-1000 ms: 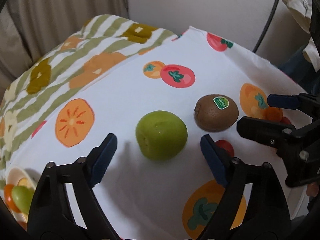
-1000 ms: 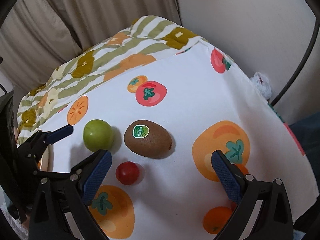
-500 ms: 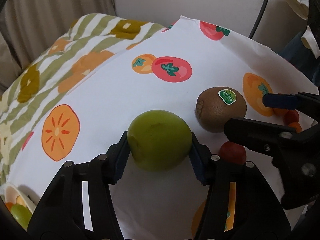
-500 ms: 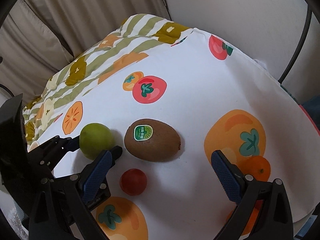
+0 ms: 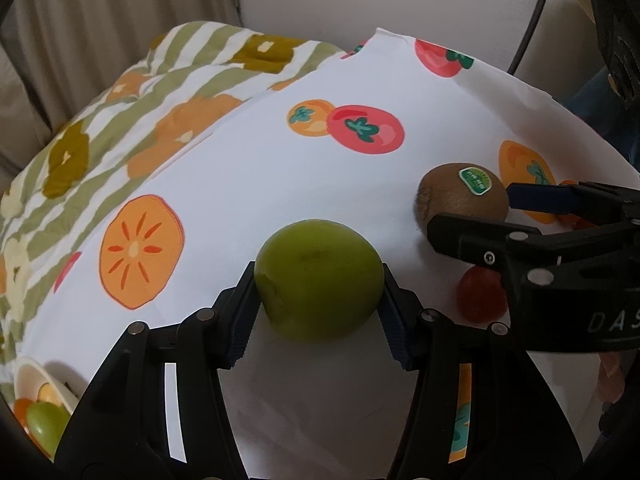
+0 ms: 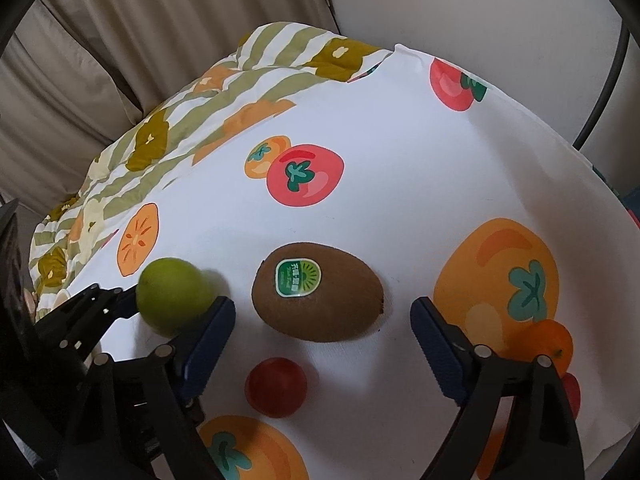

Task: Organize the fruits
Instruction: 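Grasp the green apple with the left tool while the right tool grasps the kiwi, then carry the green apple to the bowl and open the left tool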

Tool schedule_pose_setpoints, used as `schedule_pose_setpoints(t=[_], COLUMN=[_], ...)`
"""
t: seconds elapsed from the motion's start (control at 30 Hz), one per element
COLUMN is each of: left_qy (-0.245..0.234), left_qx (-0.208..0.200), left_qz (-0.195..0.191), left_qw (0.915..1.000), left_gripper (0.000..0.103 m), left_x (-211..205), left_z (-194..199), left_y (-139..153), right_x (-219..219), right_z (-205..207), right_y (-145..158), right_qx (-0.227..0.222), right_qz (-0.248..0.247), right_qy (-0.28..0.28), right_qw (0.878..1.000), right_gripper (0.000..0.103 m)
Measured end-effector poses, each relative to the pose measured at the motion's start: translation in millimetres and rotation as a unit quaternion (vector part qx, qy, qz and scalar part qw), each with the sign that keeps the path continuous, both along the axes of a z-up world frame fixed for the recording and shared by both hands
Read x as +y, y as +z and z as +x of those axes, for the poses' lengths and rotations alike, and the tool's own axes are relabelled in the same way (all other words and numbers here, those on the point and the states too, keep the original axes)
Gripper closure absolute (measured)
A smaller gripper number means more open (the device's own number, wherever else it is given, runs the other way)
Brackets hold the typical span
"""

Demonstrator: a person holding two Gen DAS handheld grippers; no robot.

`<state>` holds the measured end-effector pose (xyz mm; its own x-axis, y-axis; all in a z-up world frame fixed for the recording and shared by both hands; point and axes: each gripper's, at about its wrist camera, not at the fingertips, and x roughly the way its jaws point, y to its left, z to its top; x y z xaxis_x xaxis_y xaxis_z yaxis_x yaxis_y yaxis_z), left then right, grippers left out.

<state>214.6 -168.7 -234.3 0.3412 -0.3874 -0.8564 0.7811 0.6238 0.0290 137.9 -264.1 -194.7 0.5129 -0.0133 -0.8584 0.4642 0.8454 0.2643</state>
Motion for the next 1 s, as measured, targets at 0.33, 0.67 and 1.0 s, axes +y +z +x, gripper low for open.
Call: schedule_pose_setpoints(t=[0.33, 0.67, 1.0], left_qy=[0.029, 0.055, 0.079], left_qx=[0.006, 0.011, 0.000], left_qz=[-0.001, -0.003, -0.015], left_qw=[0.9996, 0.9984, 0.9968], left_gripper=[0.044, 0.044, 0.044], left_x=[15.6, 25.1, 35.3], left_z=[3.0, 6.9, 4.6], left_y=[0.3, 2.4, 24.4], right_x=[10.0, 11.9, 15.1], right_z=[12.5, 12.9, 9.7], right_y=[-5.3, -6.3, 11.1], right_qx=[0.005, 0.007, -0.010], right_qz=[-0.024, -0.052, -0.048], right_qy=[-0.003, -0.004, 0.016], right_qw=[1.000, 0.999, 0.999], right_gripper=[0.028, 0.039, 0.040])
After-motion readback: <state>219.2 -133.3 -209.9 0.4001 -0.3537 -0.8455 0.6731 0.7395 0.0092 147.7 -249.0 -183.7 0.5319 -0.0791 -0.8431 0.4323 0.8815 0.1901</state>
